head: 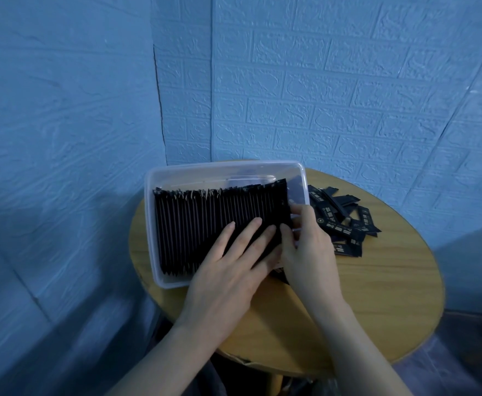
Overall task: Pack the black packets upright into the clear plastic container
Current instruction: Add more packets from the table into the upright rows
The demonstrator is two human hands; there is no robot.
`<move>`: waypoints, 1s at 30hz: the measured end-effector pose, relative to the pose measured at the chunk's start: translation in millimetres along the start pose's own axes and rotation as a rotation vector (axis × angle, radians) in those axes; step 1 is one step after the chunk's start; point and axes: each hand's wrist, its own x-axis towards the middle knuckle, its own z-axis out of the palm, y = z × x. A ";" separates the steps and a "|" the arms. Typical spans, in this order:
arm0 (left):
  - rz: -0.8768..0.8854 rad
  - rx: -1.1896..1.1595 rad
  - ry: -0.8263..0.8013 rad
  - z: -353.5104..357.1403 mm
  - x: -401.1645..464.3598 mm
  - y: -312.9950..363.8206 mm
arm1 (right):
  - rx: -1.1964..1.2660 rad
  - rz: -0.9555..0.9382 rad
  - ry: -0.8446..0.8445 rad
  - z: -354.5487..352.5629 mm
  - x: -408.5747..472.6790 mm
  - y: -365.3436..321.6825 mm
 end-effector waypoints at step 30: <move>-0.007 -0.009 -0.021 -1.2 -0.2 -0.3 | 0.122 -0.046 0.045 10.2 -8.7 7.0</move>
